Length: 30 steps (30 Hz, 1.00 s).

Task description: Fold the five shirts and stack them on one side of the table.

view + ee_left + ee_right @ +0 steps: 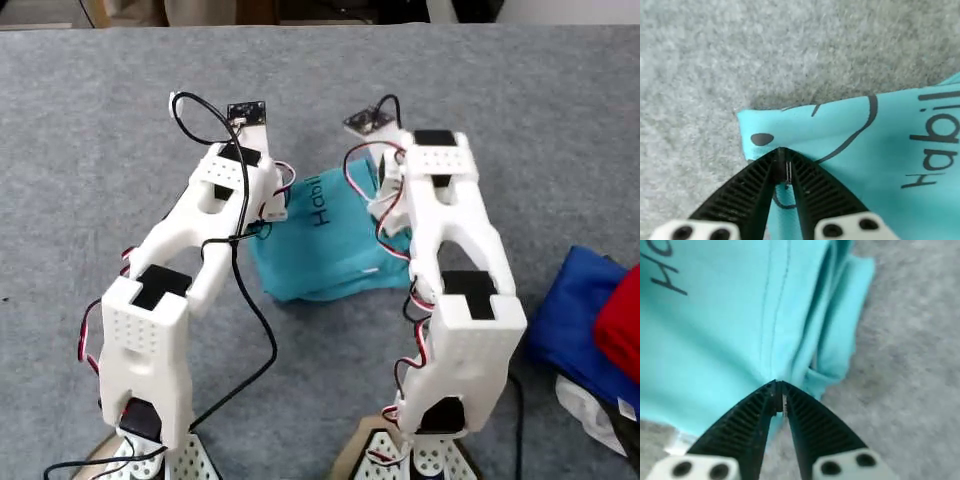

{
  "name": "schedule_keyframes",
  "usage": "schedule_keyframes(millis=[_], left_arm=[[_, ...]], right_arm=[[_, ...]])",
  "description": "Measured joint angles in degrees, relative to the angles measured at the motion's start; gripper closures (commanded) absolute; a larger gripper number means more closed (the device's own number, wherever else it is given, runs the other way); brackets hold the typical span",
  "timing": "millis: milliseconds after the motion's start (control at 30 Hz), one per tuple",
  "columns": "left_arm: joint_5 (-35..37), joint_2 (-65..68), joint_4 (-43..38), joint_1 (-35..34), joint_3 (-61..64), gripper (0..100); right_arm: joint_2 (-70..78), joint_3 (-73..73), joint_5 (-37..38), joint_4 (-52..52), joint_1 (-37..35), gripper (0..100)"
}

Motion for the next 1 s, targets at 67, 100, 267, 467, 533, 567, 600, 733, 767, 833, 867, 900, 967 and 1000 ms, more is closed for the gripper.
schedule_keyframes(millis=[67,100,267,467,533,567,600,733,767,833,867,900,967,1000], left_arm=[[0.0,0.0,0.4,0.0,-0.2,98],[0.0,0.0,0.9,0.0,-0.4,98],[-0.1,0.1,1.2,0.0,-0.6,98],[-0.1,0.1,1.2,0.0,-0.6,98],[-0.1,0.1,1.2,0.0,-0.6,98],[-0.1,0.1,1.2,0.0,-0.6,98],[-0.1,0.1,1.2,0.0,-0.6,98],[-0.1,0.1,1.2,0.0,-0.6,98],[-0.1,0.1,1.2,0.0,-0.6,98],[-0.1,0.1,1.2,0.0,-0.6,98],[-0.1,0.1,1.2,0.0,-0.6,98],[-0.1,0.1,1.2,0.0,-0.6,98],[-0.1,0.1,1.2,0.0,-0.6,98],[-0.1,0.1,1.2,0.0,-0.6,98]], right_arm=[[-1.3,-2.3,-0.1,3.2,-0.1,88.5],[-1.9,-3.3,-0.3,4.5,-0.4,85.3],[-2.4,-4.7,-4.5,8.1,-0.6,70.2],[-1.8,-4.5,-6.6,8.0,-4.2,60.0],[-0.7,-4.5,-7.3,7.4,-4.8,60.2],[0.1,-4.5,-7.5,7.0,-4.9,60.2],[0.9,-4.6,-7.5,6.9,-4.9,60.2],[6.1,-6.3,-7.6,6.2,-4.9,60.2],[7.6,-7.0,-7.6,6.2,-4.9,60.3],[10.7,-8.3,-7.6,6.0,-4.9,61.2],[12.0,-9.1,-7.6,6.1,-4.9,63.4],[13.0,-10.0,-7.6,6.4,-4.9,66.7],[14.9,-11.7,-7.4,6.5,-4.9,75.5],[15.6,-12.3,-7.4,6.5,-4.9,80.3]])
